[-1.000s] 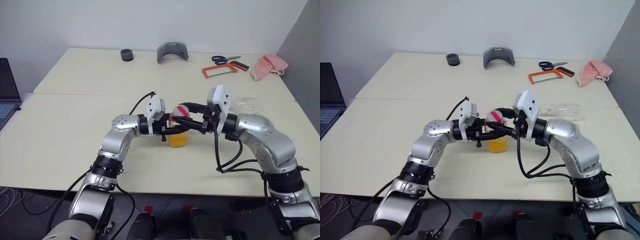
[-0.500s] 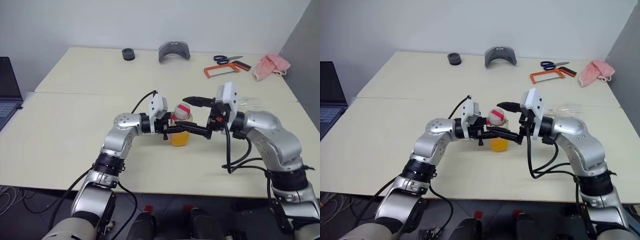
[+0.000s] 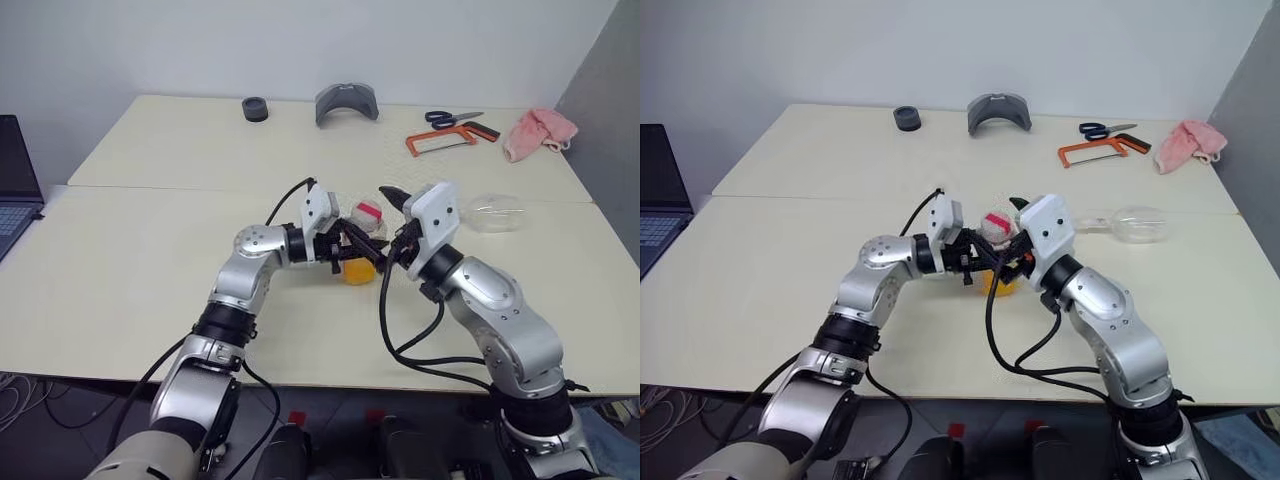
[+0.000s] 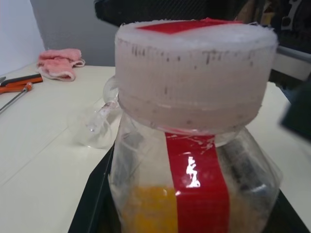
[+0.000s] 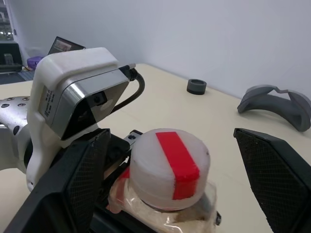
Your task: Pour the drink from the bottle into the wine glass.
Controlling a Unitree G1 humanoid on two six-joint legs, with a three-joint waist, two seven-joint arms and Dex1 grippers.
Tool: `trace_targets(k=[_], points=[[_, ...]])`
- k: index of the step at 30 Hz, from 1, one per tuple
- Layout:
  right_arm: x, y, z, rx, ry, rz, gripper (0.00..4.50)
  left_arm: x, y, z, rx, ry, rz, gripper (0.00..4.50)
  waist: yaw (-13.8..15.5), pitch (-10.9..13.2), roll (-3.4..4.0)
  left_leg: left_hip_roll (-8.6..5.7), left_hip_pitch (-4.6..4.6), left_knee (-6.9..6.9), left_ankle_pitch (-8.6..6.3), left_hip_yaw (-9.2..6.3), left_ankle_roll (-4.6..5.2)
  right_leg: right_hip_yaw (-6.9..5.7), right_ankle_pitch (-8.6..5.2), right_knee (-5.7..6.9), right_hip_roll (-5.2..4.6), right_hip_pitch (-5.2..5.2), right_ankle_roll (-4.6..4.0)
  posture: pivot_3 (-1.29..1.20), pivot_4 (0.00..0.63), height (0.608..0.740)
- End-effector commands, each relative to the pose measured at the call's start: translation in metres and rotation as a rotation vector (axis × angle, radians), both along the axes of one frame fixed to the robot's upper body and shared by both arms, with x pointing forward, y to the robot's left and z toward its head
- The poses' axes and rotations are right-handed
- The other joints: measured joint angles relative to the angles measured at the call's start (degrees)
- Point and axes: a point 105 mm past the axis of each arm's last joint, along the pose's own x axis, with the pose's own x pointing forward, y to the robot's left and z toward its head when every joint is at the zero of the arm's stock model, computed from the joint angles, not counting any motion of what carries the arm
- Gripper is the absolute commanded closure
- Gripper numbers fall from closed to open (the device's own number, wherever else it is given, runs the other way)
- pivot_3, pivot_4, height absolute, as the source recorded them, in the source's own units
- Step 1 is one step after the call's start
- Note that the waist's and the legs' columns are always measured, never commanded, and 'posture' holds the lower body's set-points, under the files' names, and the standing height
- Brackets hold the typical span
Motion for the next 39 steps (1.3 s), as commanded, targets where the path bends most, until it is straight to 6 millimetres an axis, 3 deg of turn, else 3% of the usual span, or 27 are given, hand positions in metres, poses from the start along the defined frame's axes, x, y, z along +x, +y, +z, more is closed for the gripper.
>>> trace_targets(k=[1,3,8,12,16,20,23,26,29,33,39], points=[[-0.002,0.0,0.008,0.04,-0.024,-0.004,0.34,0.0,-0.005,0.016,-0.018,-0.066,-0.013,2.79,-0.01,0.0,0.0,0.0,0.0,0.0,0.0,0.0,0.01,0.0,0.0,0.0,0.0,0.0,0.0,0.0,0.15,0.74],[-0.002,0.0,0.011,0.062,-0.028,-0.004,0.81,0.0,-0.005,0.016,-0.017,-0.068,-0.014,2.79,-0.06,0.0,0.0,-0.01,0.0,0.0,-0.01,0.01,0.01,0.0,0.0,0.0,0.02,0.0,0.0,0.0,0.15,0.74],[-0.004,0.005,0.01,0.068,-0.03,0.026,2.58,0.0,-0.003,0.016,-0.018,-0.064,-0.012,2.79,-0.05,0.0,0.0,-0.01,0.0,0.0,-0.01,0.0,0.02,0.01,0.0,0.0,0.02,0.0,0.0,0.0,0.15,0.74],[-0.008,0.013,0.007,0.047,-0.025,0.098,2.66,-0.002,-0.003,0.017,-0.022,-0.059,-0.024,2.79,-0.06,0.0,0.0,-0.01,0.01,-0.01,-0.01,0.01,0.02,0.0,0.0,0.0,0.03,0.0,0.0,0.0,0.15,0.74],[-0.015,0.025,0.003,-0.081,-0.041,0.374,2.66,-0.006,-0.003,0.021,-0.024,-0.052,-0.067,2.79,-0.15,0.01,0.01,-0.04,0.02,-0.01,-0.01,0.07,0.03,0.02,0.0,-0.01,0.03,0.0,0.0,0.0,0.15,0.74],[-0.006,0.01,-0.001,-0.315,-0.025,0.629,2.66,-0.011,-0.001,0.023,0.008,-0.059,-0.12,2.79,-0.26,0.03,0.03,-0.07,0.06,0.0,-0.02,0.32,0.04,0.0,0.0,-0.02,0.09,0.03,0.0,0.0,0.15,0.74],[-0.003,0.002,0.004,-0.327,0.07,0.709,2.66,-0.008,0.001,0.025,0.012,-0.067,-0.107,2.79,-0.4,0.03,0.02,-0.05,0.05,-0.02,-0.03,0.39,0.05,-0.01,0.0,-0.05,0.09,0.04,0.0,0.0,0.15,0.74],[0.002,-0.004,0.006,-0.267,0.095,0.658,2.66,-0.006,0.002,0.026,-0.004,-0.066,-0.082,2.79,-0.34,0.03,0.02,0.04,0.03,-0.02,-0.03,0.31,0.05,-0.04,0.0,-0.05,0.04,0.04,-0.01,0.0,0.15,0.74],[0.006,-0.013,0.015,-0.162,0.06,0.543,1.55,-0.004,0.004,0.025,-0.015,-0.059,-0.053,2.79,-0.19,0.03,0.03,0.07,0.01,-0.01,-0.02,0.21,0.04,0.01,0.0,-0.04,0.01,0.02,-0.01,0.0,0.15,0.74],[-0.006,-0.022,0.03,-0.068,-0.027,0.382,0.28,0.0,0.006,0.023,-0.027,-0.061,-0.005,2.79,0.0,0.03,0.03,0.09,-0.03,0.0,-0.02,0.03,0.04,0.01,0.0,0.0,-0.06,-0.01,-0.01,0.0,0.15,0.74],[-0.011,-0.015,0.019,-0.024,-0.067,0.098,0.24,0.005,0.003,0.024,-0.037,-0.067,0.019,2.8,-0.06,0.03,0.04,0.04,-0.04,0.0,-0.01,-0.05,0.03,0.0,0.0,0.0,-0.06,-0.01,0.0,0.0,0.15,0.74]])
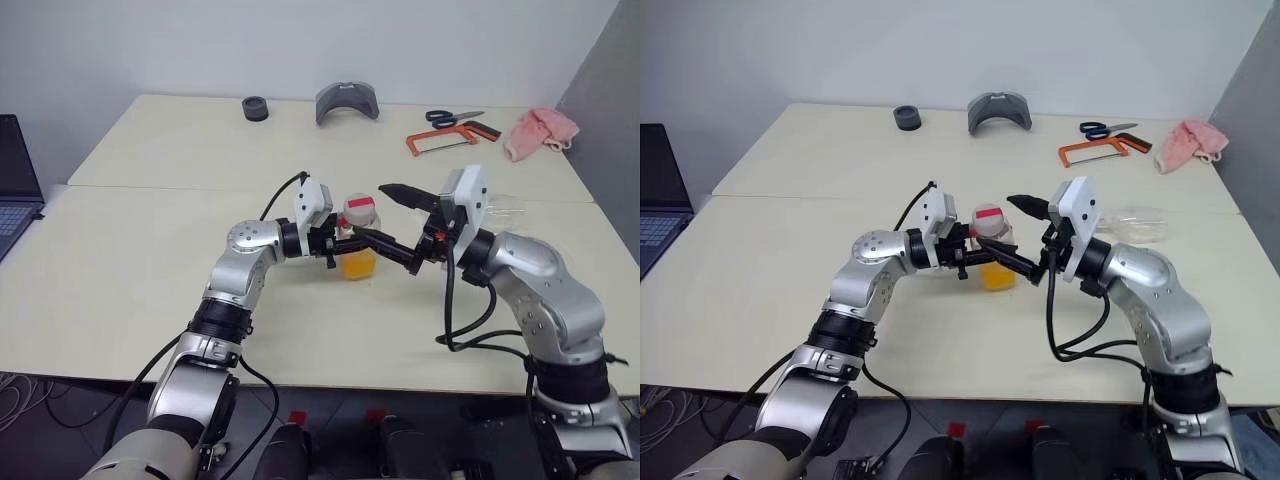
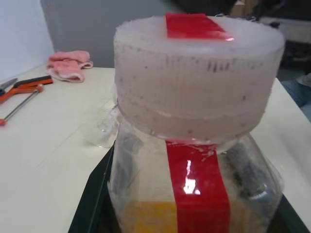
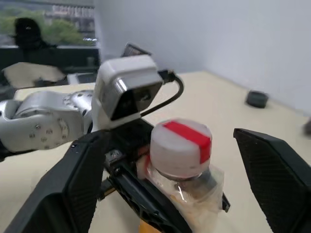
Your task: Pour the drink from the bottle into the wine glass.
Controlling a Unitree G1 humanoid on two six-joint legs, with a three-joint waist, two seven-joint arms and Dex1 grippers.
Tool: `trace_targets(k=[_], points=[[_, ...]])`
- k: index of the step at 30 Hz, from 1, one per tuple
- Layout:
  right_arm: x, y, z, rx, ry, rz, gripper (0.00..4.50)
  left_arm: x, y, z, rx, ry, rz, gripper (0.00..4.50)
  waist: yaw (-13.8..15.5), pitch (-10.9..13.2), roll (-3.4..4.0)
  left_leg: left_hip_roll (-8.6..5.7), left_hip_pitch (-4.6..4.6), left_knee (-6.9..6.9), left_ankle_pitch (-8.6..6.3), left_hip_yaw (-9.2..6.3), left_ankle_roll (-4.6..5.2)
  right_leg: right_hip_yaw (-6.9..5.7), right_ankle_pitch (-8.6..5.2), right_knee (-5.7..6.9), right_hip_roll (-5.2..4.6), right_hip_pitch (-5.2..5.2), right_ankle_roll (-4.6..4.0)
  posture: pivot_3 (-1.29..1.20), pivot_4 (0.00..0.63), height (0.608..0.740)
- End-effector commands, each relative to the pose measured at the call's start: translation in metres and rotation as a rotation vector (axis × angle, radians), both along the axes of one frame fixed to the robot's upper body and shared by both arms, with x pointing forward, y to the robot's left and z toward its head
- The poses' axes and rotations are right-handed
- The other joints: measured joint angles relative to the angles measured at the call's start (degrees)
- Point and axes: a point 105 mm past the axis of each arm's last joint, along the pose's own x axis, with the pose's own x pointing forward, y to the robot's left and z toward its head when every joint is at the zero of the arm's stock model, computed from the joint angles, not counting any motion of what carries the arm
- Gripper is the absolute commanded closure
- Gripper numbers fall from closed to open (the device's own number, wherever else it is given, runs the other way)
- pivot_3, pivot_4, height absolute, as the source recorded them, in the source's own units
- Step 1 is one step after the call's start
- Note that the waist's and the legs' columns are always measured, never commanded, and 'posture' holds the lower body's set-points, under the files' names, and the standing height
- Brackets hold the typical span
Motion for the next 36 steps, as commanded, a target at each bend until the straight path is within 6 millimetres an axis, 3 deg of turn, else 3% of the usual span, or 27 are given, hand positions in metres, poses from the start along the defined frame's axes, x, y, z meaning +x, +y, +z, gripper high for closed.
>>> trace_targets(k=[1,5,17,20,25,26,31,33,36], points=[[-0.001,0.009,0.004,0.04,-0.053,-0.137,0.24,0.001,-0.006,0.018,-0.027,-0.066,-0.009,2.8,-0.09,0.0,0.0,-0.01,0.02,0.0,0.01,0.02,-0.01,0.02,0.0,0.02,0.02,0.0,0.0,0.0,0.15,0.74],[0.002,0.021,-0.001,0.079,-0.047,-0.22,0.24,0.0,-0.01,0.015,-0.015,-0.066,-0.031,2.8,-0.11,0.0,0.0,-0.04,0.03,0.0,0.06,0.04,-0.1,0.02,0.0,0.02,0.09,-0.01,0.0,0.0,0.15,0.74],[0.014,0.023,-0.004,0.12,-0.017,-0.285,0.24,0.001,-0.013,0.014,-0.003,-0.073,-0.05,2.8,-0.08,0.0,0.0,-0.06,0.03,0.0,0.1,0.06,-0.18,0.01,0.0,0.01,0.09,0.0,0.0,0.0,0.15,0.74],[0.012,0.025,-0.006,0.115,-0.012,-0.271,0.85,0.001,-0.012,0.013,0.001,-0.07,-0.052,2.8,-0.08,0.0,0.0,-0.06,0.03,0.0,0.01,0.05,-0.03,0.01,0.0,0.01,0.09,0.0,0.0,0.0,0.15,0.74],[0.01,0.029,-0.007,0.112,-0.022,-0.228,2.61,-0.002,-0.01,0.009,0.017,-0.052,-0.068,2.8,-0.11,0.0,0.0,-0.07,0.03,0.0,0.01,0.05,-0.01,0.01,0.0,0.01,0.09,0.0,0.0,0.0,0.15,0.74],[0.009,0.029,-0.008,0.112,-0.023,-0.221,2.63,-0.002,-0.01,0.008,0.018,-0.05,-0.07,2.8,-0.11,0.0,0.0,-0.07,0.03,-0.01,0.01,0.06,-0.01,0.01,0.0,0.01,0.09,0.0,0.0,0.0,0.15,0.74],[-0.005,0.04,-0.011,-0.014,-0.068,0.094,2.62,-0.009,-0.007,0.009,0.04,-0.02,-0.141,2.8,-0.17,0.0,0.0,-0.09,0.04,0.0,0.0,0.1,0.0,0.01,0.0,-0.01,0.09,0.01,0.0,0.0,0.15,0.74],[-0.01,0.038,-0.011,-0.075,-0.074,0.23,2.62,-0.01,-0.005,0.01,0.055,-0.02,-0.164,2.8,-0.24,0.01,0.01,-0.1,0.04,0.0,0.0,0.25,0.01,-0.02,0.0,-0.01,0.11,0.03,0.0,0.0,0.15,0.74],[-0.002,0.025,-0.006,-0.165,0.005,0.402,2.62,-0.006,0.0,0.017,0.073,-0.045,-0.185,2.8,-0.4,0.07,0.04,-0.1,0.06,0.01,-0.01,0.39,0.02,0.0,0.0,-0.03,0.15,0.04,0.0,0.0,0.15,0.74]])
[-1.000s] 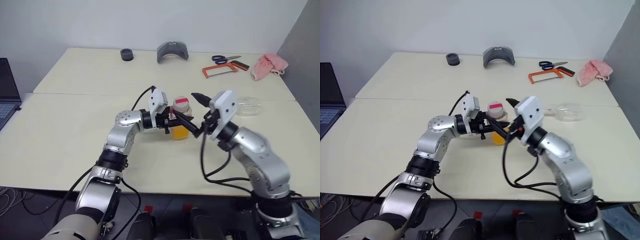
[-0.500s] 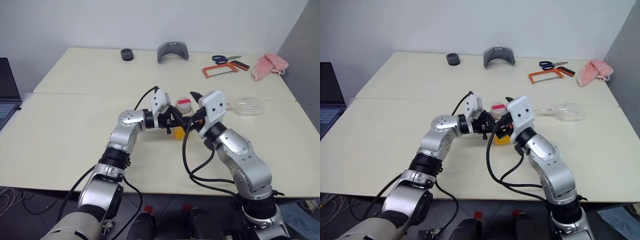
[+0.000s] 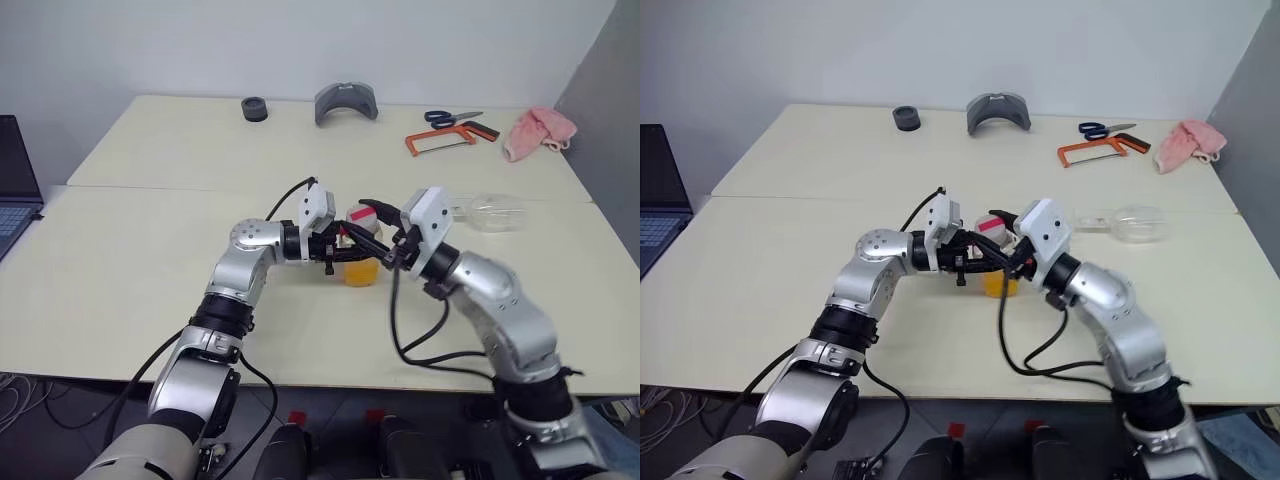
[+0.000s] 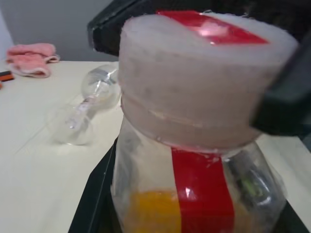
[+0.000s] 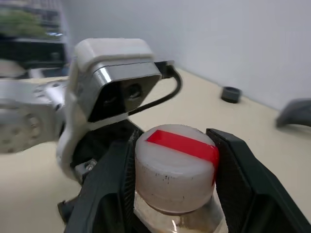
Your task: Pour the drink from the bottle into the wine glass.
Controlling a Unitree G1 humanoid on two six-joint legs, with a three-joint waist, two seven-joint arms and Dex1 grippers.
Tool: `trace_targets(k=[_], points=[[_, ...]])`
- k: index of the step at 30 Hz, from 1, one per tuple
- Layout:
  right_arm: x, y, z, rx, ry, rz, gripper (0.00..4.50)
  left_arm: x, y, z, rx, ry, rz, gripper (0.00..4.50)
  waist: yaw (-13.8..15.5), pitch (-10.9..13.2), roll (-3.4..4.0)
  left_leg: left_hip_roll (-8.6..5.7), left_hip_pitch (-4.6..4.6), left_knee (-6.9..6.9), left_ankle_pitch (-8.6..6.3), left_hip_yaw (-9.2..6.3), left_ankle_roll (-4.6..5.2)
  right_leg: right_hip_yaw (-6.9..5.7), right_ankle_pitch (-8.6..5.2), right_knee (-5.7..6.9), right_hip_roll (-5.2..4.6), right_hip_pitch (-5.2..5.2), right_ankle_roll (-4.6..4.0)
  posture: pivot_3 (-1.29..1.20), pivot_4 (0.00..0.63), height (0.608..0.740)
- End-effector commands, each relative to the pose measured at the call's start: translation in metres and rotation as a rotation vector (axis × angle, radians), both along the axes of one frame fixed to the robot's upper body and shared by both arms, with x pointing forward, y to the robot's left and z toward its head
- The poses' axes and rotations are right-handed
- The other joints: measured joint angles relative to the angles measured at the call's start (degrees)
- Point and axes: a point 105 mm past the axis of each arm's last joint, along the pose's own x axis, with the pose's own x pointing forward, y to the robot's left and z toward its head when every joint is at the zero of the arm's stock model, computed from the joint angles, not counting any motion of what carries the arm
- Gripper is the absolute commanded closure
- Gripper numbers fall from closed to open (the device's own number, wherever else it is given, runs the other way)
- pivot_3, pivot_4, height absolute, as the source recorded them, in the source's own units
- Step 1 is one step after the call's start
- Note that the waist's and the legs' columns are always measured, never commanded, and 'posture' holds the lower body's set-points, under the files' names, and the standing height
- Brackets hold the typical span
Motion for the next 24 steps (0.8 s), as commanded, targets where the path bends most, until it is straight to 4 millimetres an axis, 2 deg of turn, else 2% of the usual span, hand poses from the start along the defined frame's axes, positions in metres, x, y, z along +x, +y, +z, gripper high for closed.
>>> trace_targets(k=[1,6,8,9,13,14,17,24], points=[[-0.013,0.003,0.016,-0.044,0.043,0.26,2.62,0.005,0.0,0.028,-0.018,-0.072,-0.026,2.8,-0.09,0.01,-0.01,0.01,0.0,0.0,0.0,0.02,0.0,-0.03,0.0,0.0,0.01,0.0,0.0,0.0,0.15,0.74],[-0.006,-0.005,0.021,-0.029,0.057,0.196,2.62,0.005,-0.002,0.032,-0.049,-0.074,-0.021,2.81,-0.14,0.01,0.0,0.08,0.0,-0.07,0.0,-0.01,0.01,-0.03,0.0,-0.01,0.01,-0.01,-0.01,0.0,0.15,0.74],[-0.005,-0.01,0.023,-0.006,0.021,0.139,1.91,0.003,-0.002,0.03,-0.049,-0.07,-0.021,2.81,-0.11,0.01,0.0,0.1,-0.06,-0.07,0.0,-0.04,0.0,-0.01,0.0,0.0,-0.04,-0.08,-0.01,0.0,0.15,0.74],[-0.006,-0.013,0.025,0.01,0.009,0.112,1.66,0.002,-0.001,0.03,-0.05,-0.069,-0.018,2.81,-0.08,0.01,0.0,0.11,-0.06,-0.06,0.0,-0.06,0.0,-0.01,0.0,0.01,-0.07,-0.07,-0.01,0.0,0.15,0.74],[-0.016,-0.013,0.031,0.07,-0.028,0.041,0.19,0.001,0.001,0.028,-0.055,-0.061,-0.009,2.81,-0.11,0.01,0.0,0.13,-0.08,-0.02,0.0,-0.21,0.0,0.02,0.0,0.02,-0.12,-0.07,-0.01,0.0,0.15,0.74],[-0.018,-0.013,0.031,0.077,-0.029,0.037,0.0,0.001,0.001,0.028,-0.055,-0.06,-0.009,2.81,-0.14,0.01,0.0,0.13,-0.07,-0.01,0.0,-0.24,0.0,0.03,0.0,0.03,-0.12,-0.07,-0.01,0.0,0.15,0.74],[-0.021,-0.007,0.029,0.098,-0.057,-0.031,0.0,0.0,0.003,0.027,-0.052,-0.051,-0.006,2.81,-0.11,0.01,0.0,0.11,-0.06,-0.01,0.0,-0.36,0.0,-0.01,0.0,0.04,-0.1,-0.06,-0.01,0.0,0.15,0.74],[-0.004,-0.006,0.027,0.09,-0.095,-0.148,0.0,-0.002,0.003,0.025,-0.039,-0.048,-0.014,2.81,-0.11,0.01,0.0,0.06,-0.05,-0.01,0.01,-0.32,-0.01,0.01,0.0,0.04,-0.07,-0.06,-0.01,0.0,0.15,0.74]])
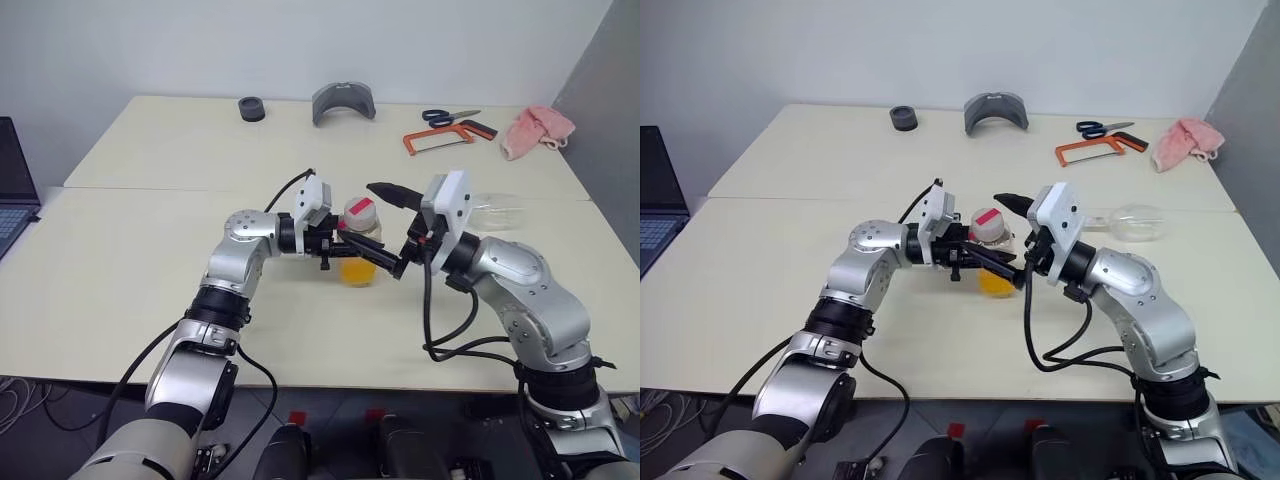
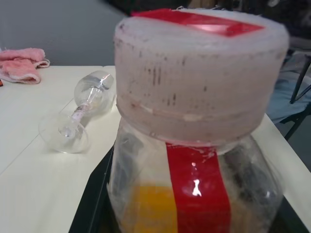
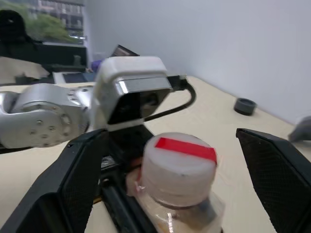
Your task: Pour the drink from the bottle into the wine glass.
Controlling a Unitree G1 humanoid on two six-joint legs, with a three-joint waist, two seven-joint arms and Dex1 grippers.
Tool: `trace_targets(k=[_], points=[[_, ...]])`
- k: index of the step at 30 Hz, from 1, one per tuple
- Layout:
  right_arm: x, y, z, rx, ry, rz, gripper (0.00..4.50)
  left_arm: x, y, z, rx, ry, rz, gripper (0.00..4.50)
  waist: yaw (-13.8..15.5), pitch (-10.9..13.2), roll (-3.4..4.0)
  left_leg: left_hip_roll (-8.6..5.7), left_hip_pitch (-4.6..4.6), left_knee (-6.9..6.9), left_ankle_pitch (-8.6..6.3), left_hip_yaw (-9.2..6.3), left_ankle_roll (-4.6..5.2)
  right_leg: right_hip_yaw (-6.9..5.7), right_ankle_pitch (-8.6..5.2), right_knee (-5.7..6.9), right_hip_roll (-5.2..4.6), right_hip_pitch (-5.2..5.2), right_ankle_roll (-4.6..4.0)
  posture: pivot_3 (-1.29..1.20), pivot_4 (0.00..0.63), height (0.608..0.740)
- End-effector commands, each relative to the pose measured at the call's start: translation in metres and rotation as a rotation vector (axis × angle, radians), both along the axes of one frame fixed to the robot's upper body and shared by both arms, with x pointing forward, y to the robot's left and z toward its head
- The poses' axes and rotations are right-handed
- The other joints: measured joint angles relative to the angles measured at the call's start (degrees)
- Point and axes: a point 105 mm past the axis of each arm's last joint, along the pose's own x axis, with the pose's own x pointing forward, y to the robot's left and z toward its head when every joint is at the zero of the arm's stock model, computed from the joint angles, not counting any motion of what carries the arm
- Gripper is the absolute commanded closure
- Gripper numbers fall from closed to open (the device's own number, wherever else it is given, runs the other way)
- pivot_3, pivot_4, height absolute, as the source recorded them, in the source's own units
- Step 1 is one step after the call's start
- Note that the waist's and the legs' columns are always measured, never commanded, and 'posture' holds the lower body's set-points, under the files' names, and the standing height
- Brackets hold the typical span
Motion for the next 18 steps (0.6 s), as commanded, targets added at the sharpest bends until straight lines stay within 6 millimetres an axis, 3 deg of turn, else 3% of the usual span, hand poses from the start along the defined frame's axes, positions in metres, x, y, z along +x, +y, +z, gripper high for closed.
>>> trace_targets(k=[1,8,18], points=[[0.003,-0.001,0.01,0.002,-0.066,-0.036,0.0,-0.004,-0.001,0.014,-0.026,-0.057,-0.016,2.81,0.0,0.0,0.0,0.0,0.0,0.0,0.0,0.0,0.0,0.0,0.0,0.0,0.0,0.0,0.0,0.0,0.15,0.74],[0.013,-0.017,0.01,0.042,-0.031,-0.111,0.0,-0.005,0.001,0.012,-0.015,-0.058,-0.019,2.81,-0.01,0.0,0.0,0.01,0.0,0.0,0.0,0.0,0.0,0.01,0.0,0.0,0.0,0.0,0.0,0.0,0.15,0.74],[0.011,-0.032,0.006,0.033,0.004,-0.138,0.0,-0.004,0.005,0.011,-0.009,-0.057,-0.004,2.83,0.01,0.0,0.0,0.01,-0.01,0.0,0.0,0.0,0.01,0.01,0.0,0.0,-0.01,0.0,0.0,0.0,0.15,0.74]])
